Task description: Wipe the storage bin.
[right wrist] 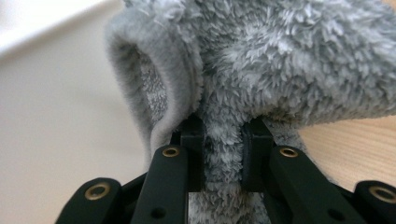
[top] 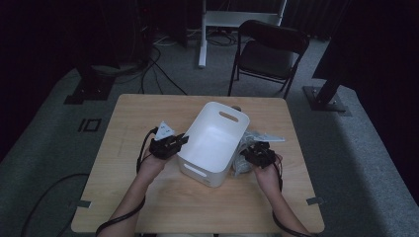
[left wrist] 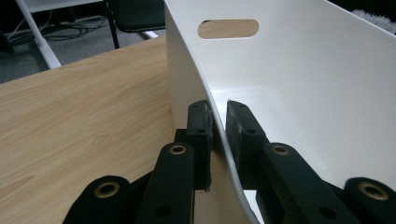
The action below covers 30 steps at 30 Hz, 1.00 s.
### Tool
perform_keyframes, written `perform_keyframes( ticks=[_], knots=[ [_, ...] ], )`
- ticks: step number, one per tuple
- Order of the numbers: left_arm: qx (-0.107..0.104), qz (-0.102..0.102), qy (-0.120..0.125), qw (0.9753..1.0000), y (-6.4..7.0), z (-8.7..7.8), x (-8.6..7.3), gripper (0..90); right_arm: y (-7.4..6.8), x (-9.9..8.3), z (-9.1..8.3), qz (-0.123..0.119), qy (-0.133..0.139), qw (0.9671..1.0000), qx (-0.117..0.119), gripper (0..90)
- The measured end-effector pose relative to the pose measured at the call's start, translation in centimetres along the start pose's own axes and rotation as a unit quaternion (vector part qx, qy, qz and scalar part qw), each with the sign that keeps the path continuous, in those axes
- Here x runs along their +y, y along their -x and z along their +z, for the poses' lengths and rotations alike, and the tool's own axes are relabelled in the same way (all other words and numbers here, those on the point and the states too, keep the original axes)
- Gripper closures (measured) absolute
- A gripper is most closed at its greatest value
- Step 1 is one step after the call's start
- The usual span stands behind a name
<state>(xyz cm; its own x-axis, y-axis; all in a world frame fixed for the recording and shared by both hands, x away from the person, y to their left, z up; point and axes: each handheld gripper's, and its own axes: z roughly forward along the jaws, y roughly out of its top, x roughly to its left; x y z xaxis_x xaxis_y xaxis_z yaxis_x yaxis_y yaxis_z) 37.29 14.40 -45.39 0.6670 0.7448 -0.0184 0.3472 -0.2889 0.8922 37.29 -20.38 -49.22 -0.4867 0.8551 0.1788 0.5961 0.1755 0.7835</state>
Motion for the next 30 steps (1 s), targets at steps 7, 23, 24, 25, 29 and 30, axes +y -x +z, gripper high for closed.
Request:
perform_keyframes(
  ticks=[7,23,24,25,29,30],
  knots=[
    [-0.001,-0.001,-0.001,1.0,0.0,0.0,0.0,80.2,0.2,-1.4,2.0,0.001,-0.034,0.9993,-0.018,75.7],
    [0.0,-0.011,0.004,0.9999,-0.3,0.1,0.0,80.6,1.9,-1.5,1.6,0.031,-0.027,0.9991,0.001,75.5],
    [-0.001,-0.012,0.005,0.9999,-0.4,0.1,0.0,80.8,2.2,-1.3,1.1,0.035,-0.019,0.9992,-0.001,75.4],
    [-0.003,-0.011,0.003,0.9999,-0.4,0.1,0.0,81.2,2.6,-1.1,0.5,0.039,-0.011,0.9992,-0.003,75.4],
    [-0.014,0.003,-0.002,0.9999,-0.5,0.0,0.1,81.5,4.4,-0.4,-1.7,0.055,0.015,0.9983,-0.014,75.4],
    [-0.019,0.005,-0.001,0.9998,-0.6,0.0,0.1,81.2,5.1,-0.3,-2.3,0.06,0.02,0.9978,-0.017,75.3]
  ],
)
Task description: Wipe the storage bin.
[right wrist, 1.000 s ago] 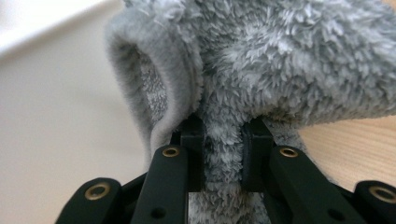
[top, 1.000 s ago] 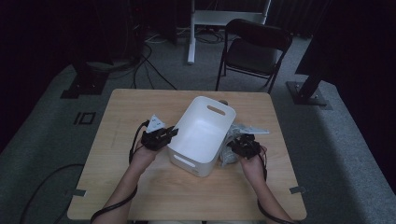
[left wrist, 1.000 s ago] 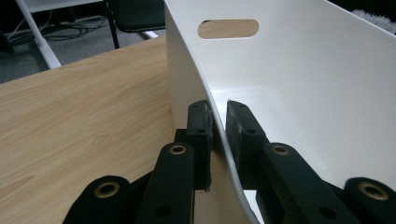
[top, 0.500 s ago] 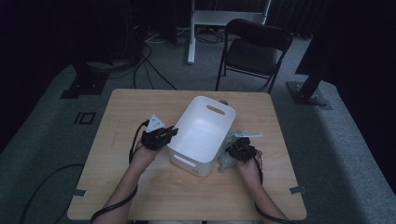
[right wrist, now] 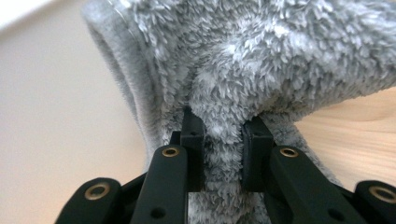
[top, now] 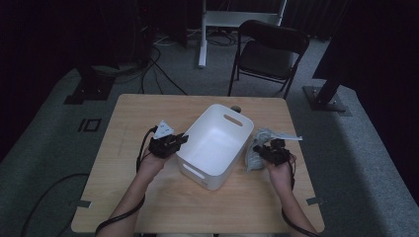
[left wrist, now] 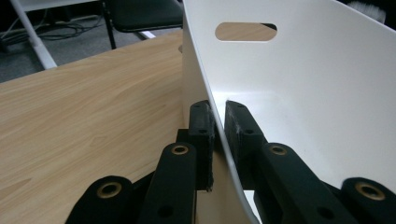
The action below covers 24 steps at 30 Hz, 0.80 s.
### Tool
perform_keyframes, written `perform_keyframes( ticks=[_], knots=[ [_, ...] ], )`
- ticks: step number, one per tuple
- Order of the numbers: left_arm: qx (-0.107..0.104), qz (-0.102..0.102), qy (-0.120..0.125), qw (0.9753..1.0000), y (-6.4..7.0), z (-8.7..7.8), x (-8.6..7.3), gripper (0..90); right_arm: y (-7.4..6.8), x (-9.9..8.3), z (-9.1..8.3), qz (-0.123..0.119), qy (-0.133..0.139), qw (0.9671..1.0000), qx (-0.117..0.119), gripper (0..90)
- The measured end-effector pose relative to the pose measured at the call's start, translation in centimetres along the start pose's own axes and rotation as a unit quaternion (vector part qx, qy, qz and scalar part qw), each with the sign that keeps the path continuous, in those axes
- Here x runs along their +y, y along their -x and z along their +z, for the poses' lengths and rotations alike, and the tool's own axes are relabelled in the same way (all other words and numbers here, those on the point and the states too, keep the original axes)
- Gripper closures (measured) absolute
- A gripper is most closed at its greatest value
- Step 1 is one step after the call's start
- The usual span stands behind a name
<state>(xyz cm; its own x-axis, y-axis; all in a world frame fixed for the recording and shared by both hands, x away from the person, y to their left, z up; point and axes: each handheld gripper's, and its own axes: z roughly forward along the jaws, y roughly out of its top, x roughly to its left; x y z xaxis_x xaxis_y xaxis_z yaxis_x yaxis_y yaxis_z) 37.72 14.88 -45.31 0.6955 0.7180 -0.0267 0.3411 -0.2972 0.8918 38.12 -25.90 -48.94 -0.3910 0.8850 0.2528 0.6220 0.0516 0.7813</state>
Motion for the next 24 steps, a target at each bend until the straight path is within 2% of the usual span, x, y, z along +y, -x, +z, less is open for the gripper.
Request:
perform_keyframes(
  ticks=[4,7,12,15,19,20,24],
  knots=[
    [-0.022,0.009,0.001,0.9997,-0.6,-0.5,-0.2,81.0,1.8,0.8,-1.4,0.012,0.004,0.9998,-0.012,75.2],
    [-0.031,0.015,0.001,0.9994,-1.1,-0.9,-0.4,81.1,2.6,1.3,-1.7,0.018,-0.001,0.9997,-0.015,74.6],
    [-0.043,0.031,0.0,0.9986,-1.9,-1.0,-0.2,78.8,3.7,1.9,-0.7,0.025,-0.012,0.9991,-0.03,73.6],
    [-0.048,0.032,0.001,0.9983,-2.1,-1.1,0.2,76.0,4.6,2.1,0.7,0.028,-0.033,0.9979,-0.048,73.0],
    [-0.047,0.027,0.011,0.9985,-2.2,-1.5,0.4,66.6,5.4,2.2,1.9,0.029,-0.047,0.9965,-0.064,66.9],
    [-0.042,0.018,0.014,0.9989,-2.3,-1.9,0.7,61.0,6.1,2.3,2.6,0.039,-0.057,0.9956,-0.063,57.3],
    [-0.038,0.011,0.017,0.9991,-2.1,-2.4,0.7,49.8,6.4,2.6,3.0,0.031,-0.06,0.995,-0.073,48.9]
  ],
)
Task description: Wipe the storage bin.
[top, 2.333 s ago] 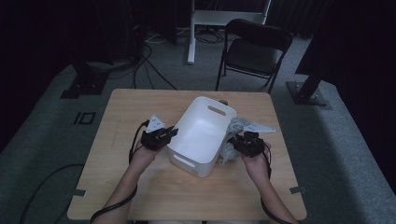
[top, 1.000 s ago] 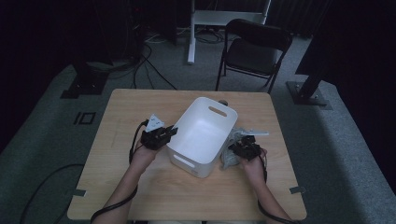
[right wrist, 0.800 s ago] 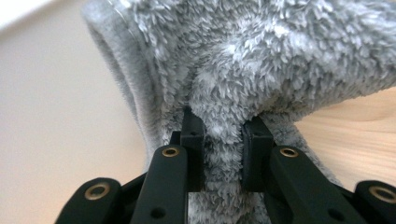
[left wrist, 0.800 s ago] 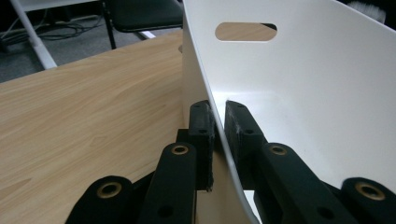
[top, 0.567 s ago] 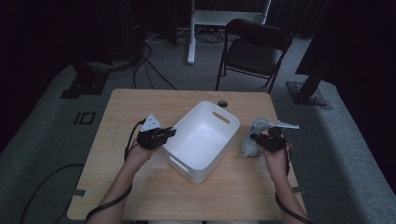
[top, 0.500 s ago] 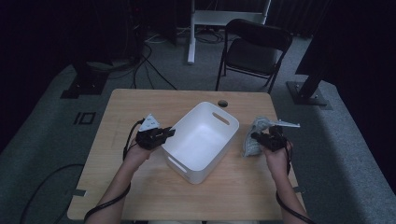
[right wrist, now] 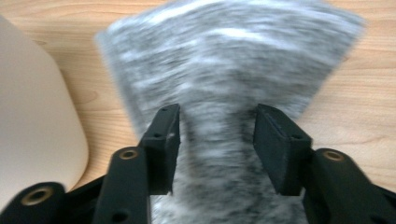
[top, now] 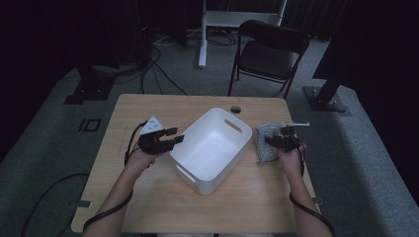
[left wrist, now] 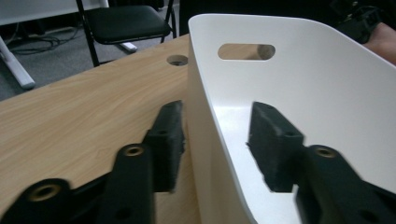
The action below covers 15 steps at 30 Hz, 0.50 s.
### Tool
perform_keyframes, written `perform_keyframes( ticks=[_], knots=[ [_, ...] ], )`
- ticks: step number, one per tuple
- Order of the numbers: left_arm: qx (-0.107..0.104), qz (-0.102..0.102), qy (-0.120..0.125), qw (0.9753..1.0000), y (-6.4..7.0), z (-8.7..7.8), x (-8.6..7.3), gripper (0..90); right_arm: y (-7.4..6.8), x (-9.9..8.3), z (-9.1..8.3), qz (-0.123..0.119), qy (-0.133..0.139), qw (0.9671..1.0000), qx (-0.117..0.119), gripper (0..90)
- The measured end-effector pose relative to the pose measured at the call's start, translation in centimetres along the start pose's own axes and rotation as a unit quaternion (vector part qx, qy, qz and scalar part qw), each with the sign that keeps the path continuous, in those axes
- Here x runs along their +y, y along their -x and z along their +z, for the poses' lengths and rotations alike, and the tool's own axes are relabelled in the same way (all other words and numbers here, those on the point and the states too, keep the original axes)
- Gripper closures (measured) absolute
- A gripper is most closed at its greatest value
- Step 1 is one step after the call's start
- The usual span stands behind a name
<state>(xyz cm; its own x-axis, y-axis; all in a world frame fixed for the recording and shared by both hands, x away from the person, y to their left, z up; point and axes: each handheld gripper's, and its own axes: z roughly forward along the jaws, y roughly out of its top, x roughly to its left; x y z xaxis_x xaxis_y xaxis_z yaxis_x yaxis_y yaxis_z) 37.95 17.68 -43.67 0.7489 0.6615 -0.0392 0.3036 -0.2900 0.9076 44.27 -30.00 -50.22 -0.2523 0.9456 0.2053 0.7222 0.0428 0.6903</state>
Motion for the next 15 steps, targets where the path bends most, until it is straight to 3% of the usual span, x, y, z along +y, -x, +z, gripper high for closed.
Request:
perform_keyframes(
  ticks=[4,7,8,9,10,15],
  knots=[
    [0.003,-0.004,0.0,1.0,0.2,-0.3,0.0,39.8,-0.1,0.4,-0.2,-0.004,0.012,0.9999,-0.007,42.2],
    [0.008,-0.008,0.004,0.9999,0.1,-0.6,-0.1,37.1,-0.3,0.7,-0.8,-0.009,0.029,0.9995,-0.01,39.5],
    [0.014,-0.006,0.007,0.9999,0.1,-1.1,-0.1,32.5,-0.2,0.9,-1.1,-0.011,0.036,0.9993,-0.006,31.8],
    [0.015,-0.01,0.011,0.9998,0.0,-1.4,-0.2,32.5,-0.2,0.9,-1.1,-0.011,0.036,0.9993,-0.006,31.8],
    [0.017,-0.014,0.017,0.9996,0.0,-1.7,-0.2,30.1,-0.2,0.9,-1.5,-0.012,0.039,0.9991,0.009,28.3],
    [0.042,-0.031,0.029,0.9982,-0.4,-3.0,-0.8,28.1,-0.4,0.4,-2.8,-0.006,0.069,0.997,0.035,22.4]
  ],
)
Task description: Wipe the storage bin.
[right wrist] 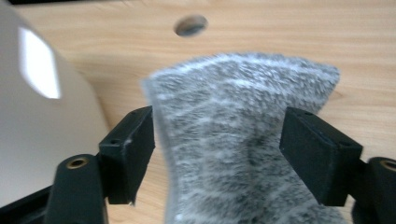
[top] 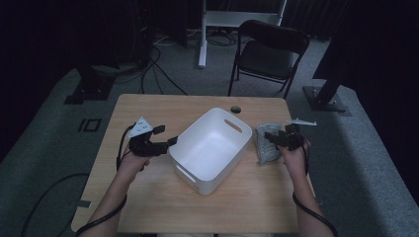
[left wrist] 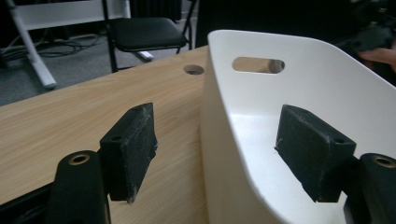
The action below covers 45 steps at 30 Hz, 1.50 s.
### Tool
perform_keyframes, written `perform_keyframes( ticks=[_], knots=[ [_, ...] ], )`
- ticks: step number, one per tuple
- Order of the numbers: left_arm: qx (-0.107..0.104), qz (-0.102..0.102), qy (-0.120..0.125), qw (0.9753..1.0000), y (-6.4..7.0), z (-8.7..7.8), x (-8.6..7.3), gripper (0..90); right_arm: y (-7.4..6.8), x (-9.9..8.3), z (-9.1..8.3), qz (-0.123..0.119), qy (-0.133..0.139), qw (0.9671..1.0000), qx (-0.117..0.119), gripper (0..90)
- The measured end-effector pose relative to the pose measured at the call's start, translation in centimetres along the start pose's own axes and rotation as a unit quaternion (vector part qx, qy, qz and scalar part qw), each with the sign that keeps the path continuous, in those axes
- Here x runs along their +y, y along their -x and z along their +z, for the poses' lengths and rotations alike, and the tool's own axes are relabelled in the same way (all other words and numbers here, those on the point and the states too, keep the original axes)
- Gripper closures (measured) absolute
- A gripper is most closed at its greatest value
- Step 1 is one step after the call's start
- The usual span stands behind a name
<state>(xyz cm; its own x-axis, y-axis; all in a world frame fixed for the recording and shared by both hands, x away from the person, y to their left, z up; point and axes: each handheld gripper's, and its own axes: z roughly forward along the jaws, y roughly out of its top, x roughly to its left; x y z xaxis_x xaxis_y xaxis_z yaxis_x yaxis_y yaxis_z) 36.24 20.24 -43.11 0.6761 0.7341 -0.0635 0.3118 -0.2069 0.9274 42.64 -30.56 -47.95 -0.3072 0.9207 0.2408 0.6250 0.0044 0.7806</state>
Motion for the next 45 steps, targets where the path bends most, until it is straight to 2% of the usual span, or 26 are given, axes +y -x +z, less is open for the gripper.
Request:
perform_keyframes(
  ticks=[1,3,5,7,10,13,17,18,21,27,33,37,40,41,45],
  knots=[
    [0.004,-0.004,0.002,1.0,-0.1,-0.2,-0.2,26.7,-0.1,-0.3,-0.4,0.002,-0.003,1.0,0.002,18.9],
    [0.007,-0.012,0.004,0.9999,-0.4,-0.6,-0.5,26.6,-0.1,-0.5,-0.6,0.001,-0.006,0.9999,0.009,17.6],
    [0.008,-0.021,0.009,0.9997,-0.7,-1.3,-0.9,25.2,-0.3,-1.2,-0.9,0.002,-0.016,0.9993,0.034,15.4],
    [0.006,-0.028,0.01,0.9995,-0.9,-1.5,-1.0,25.1,-0.5,-1.7,-1.1,-0.003,-0.007,0.9995,0.03,15.0],
    [0.018,-0.028,0.012,0.9994,-1.1,-2.2,-1.4,25.0,-0.7,-2.2,-1.3,-0.013,-0.001,0.9997,0.019,15.0],
    [0.033,-0.026,0.011,0.9991,-1.2,-2.8,-1.9,25.0,-0.7,-2.8,-1.4,-0.01,-0.007,0.9996,0.025,15.1],
    [0.041,-0.028,0.01,0.9987,-1.4,-3.2,-2.3,25.0,-0.8,-3.3,-1.5,-0.019,-0.011,0.9996,0.018,15.0],
    [0.052,-0.029,0.01,0.9982,-1.5,-3.4,-2.8,25.0,-0.8,-3.5,-1.5,-0.019,-0.013,0.9996,0.017,15.0],
    [0.063,-0.028,0.006,0.9976,-1.8,-3.9,-3.5,25.0,-0.9,-4.2,-1.8,-0.02,-0.015,0.9996,0.016,15.0],
    [0.08,-0.046,0.001,0.9957,-2.3,-4.8,-5.0,24.9,-1.0,-5.3,-2.5,-0.021,-0.01,0.9995,0.021,15.1],
    [0.092,-0.048,-0.023,0.9943,-2.4,-5.0,-7.0,24.9,-1.1,-6.8,-2.8,-0.025,-0.012,0.9994,0.024,15.0],
    [0.093,-0.052,-0.036,0.9937,-2.3,-5.2,-8.3,24.9,-1.3,-7.6,-3.2,-0.027,-0.011,0.9994,0.021,15.1],
    [0.099,-0.053,-0.04,0.9928,-2.2,-5.2,-9.0,24.9,-1.3,-8.0,-3.3,-0.028,-0.009,0.9994,0.021,15.0],
    [0.105,-0.056,-0.046,0.9918,-2.1,-5.3,-9.6,24.9,-1.4,-8.5,-3.6,-0.028,-0.011,0.9994,0.016,15.0],
    [0.113,-0.059,-0.049,0.9906,-2.0,-5.3,-10.1,22.3,-1.4,-9.1,-3.9,-0.025,-0.011,0.9995,0.016,15.0]
  ],
)
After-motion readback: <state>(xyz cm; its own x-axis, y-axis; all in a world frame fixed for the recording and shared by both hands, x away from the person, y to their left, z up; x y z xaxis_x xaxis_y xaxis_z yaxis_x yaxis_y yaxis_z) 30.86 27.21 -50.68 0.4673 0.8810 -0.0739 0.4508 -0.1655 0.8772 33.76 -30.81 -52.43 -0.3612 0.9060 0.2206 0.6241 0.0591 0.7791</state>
